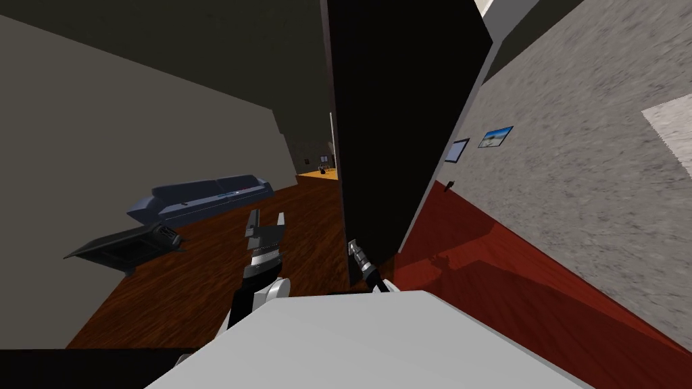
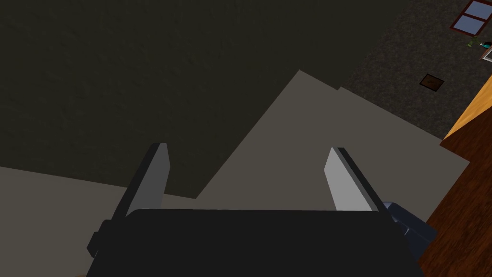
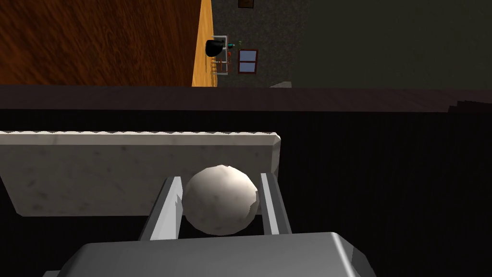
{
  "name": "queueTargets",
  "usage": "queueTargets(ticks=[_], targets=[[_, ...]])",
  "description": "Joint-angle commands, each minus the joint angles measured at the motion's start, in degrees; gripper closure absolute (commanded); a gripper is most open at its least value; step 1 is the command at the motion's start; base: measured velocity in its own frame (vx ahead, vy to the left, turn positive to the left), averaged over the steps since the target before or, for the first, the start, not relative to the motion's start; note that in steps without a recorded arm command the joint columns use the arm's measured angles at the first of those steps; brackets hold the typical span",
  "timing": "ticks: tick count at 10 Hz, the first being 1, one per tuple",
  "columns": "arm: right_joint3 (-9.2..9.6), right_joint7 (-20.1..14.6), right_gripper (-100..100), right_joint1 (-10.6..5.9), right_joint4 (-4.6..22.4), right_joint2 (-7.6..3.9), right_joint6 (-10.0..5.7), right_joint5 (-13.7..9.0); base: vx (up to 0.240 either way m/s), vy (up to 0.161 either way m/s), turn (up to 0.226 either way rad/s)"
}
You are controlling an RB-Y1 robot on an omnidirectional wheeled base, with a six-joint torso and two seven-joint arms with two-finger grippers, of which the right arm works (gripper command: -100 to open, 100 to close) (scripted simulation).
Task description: Push the door open
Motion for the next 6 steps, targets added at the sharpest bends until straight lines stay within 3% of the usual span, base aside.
queueTargets(ticks=[1, 5, 6], targets=[[-2.03, 0.5, 100, 0.05, -0.6, -0.90, 0.07, -0.6, 0.160, 0.111, -0.022], [-4.00, 0.9, 100, -0.24, -0.1, -1.00, 0.05, -1.0, 0.099, 0.057, -0.070], [-2.70, 1.8, -100, 0.34, 0.2, -0.54, -0.23, -0.5, -0.044, -0.055, -0.181]])
